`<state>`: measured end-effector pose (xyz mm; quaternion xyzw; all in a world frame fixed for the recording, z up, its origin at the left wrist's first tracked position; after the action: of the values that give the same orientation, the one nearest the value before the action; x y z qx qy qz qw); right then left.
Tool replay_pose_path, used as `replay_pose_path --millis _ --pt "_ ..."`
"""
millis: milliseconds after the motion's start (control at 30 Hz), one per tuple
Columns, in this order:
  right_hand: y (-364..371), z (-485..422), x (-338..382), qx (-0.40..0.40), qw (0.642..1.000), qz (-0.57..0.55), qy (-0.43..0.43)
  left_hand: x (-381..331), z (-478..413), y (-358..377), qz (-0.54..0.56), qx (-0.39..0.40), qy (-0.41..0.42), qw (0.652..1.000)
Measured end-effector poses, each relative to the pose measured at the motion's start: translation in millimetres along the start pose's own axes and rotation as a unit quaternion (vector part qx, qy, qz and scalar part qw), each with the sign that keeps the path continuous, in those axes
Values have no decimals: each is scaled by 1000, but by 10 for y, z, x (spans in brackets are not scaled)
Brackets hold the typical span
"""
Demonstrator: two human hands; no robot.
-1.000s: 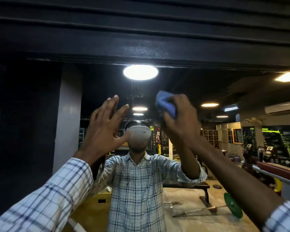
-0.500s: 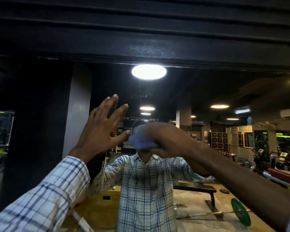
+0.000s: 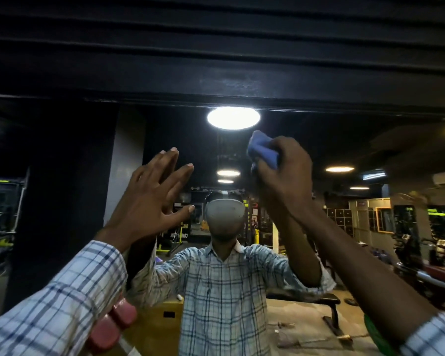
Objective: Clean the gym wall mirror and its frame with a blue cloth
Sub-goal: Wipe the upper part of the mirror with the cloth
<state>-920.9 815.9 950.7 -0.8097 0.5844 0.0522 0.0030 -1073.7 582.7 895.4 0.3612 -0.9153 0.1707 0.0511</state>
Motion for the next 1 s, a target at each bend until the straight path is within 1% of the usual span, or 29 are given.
replay_pose_path --millis 33,67,100,133,167,200,233,300,333,367,400,433,467,500,533,567,600,633,667,700,733,767,800,833,867,900,933,967,1000 --pt "63 32 53 6 1000 -4 1 39 -5 -9 1 1 1 1000" --pt "239 104 202 62 997 8 -49 75 -5 -12 1 6 5 1000" --pt "474 240 391 149 981 21 -122 109 -3 -12 1 8 11 1000" --pt "681 426 542 243 950 31 -195 144 -1 -20 -1 8 16 1000" --pt "773 523 600 295 925 40 -237 179 1 -32 -2 7 20 1000" --pt "745 455 573 290 927 41 -235 211 8 -39 -1 7 23 1000" --pt "654 298 489 236 949 40 -206 239 17 -41 2 8 27 1000" --pt "304 -75 198 69 994 49 -67 284 29 -56 7 6 31 999" --pt "157 -162 73 1 999 53 3 293 33 -62 7 7 35 999" --pt "110 -196 5 -30 997 57 44 293 32 -68 6 7 40 999" --pt "168 -208 53 -16 997 64 38 301 30 -75 5 6 43 999" --pt "313 -194 233 38 996 78 -21 320 31 -81 6 7 44 999" --pt "506 -129 427 120 984 87 -96 353 35 -87 11 9 42 999" --pt "669 -26 590 207 960 87 -165 396 38 -99 17 8 37 999" --pt "751 17 642 260 939 89 -206 441 42 -110 20 7 33 999" --pt "742 -48 633 255 939 95 -213 477 51 -114 18 9 33 999" --pt "664 -181 556 199 957 98 -187 501 60 -112 13 11 35 999" --pt "514 -345 420 118 980 100 -122 522 64 -113 9 12 36 999" --pt "339 -455 274 35 994 96 -29 537 69 -120 8 11 35 999" --pt "238 -473 141 -20 994 91 53 547 70 -129 8 10 34 999" --pt "243 -453 118 -37 992 88 84 556 70 -136 7 7 35 999" --pt "340 -430 249 -10 995 85 50 568 72 -144 6 6 38 999" --pt "516 -380 479 53 995 80 -38 585 79 -149 7 5 39 999" --pt "721 -260 722 141 979 72 -130 612 88 -157 10 4 38 999" --pt "897 -114 870 228 949 80 -203 647 95 -166 13 2 33 999" --pt "980 -53 924 273 926 98 -240 678 102 -174 14 1 28 1000" --pt "972 -120 892 261 930 109 -236 696 115 -177 13 1 26 1000" --pt "899 -261 791 204 952 109 -202 711 126 -179 12 1 27 1000" --pt "752 -427 660 122 978 102 -132 729 137 -185 12 0 25 1000"
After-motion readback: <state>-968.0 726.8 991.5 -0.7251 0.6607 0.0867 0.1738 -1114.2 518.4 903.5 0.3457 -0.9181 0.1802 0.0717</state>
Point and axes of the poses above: each hand's wrist, its own z-axis away from the middle knuckle, its own y-axis out of the palm, x = y × z, the point moved 8 cm from there along -z, towards the middle knuckle, and after that the axes turned 4 degrees about -y, right-handed, at the moved point
